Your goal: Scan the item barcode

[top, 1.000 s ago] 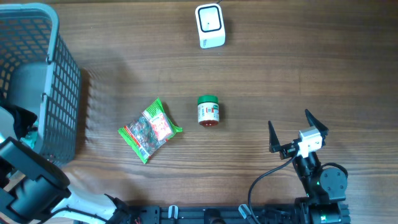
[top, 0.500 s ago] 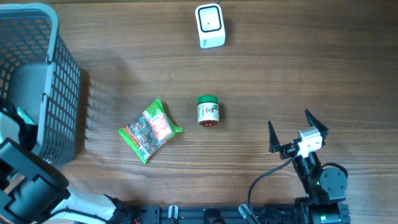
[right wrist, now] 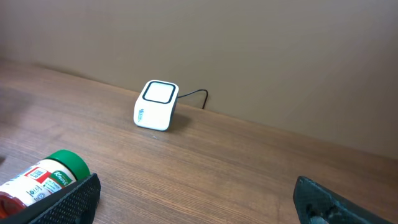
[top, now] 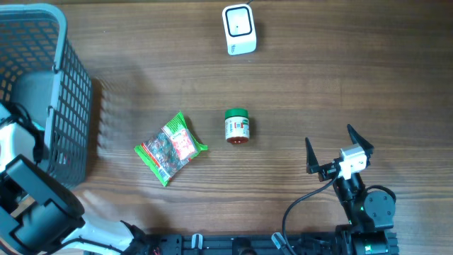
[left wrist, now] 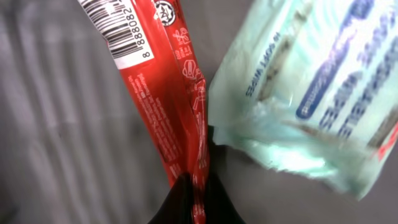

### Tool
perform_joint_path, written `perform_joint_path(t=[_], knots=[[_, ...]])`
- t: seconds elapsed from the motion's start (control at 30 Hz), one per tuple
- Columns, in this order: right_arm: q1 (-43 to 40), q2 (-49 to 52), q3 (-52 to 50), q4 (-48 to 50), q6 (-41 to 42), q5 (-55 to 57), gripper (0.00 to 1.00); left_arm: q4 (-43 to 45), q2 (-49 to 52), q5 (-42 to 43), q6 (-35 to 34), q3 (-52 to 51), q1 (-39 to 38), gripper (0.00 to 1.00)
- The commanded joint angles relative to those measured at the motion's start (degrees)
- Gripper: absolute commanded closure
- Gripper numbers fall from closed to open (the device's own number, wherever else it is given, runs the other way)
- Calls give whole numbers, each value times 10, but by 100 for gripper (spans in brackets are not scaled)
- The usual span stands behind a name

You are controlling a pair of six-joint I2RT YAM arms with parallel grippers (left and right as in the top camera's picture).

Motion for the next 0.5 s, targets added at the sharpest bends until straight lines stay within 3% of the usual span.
perform_joint_path(t=[0.0, 0.27, 0.47], knots=[[-2, 1, -1, 1, -8, -12, 0, -25, -13, -14, 7, -8, -21, 96], [-2, 1, -1, 1, -8, -12, 0, -40, -126, -47, 7, 10, -21, 96], [-2, 1, -1, 1, -8, -12, 0, 42, -137, -46, 12, 9, -21, 96]])
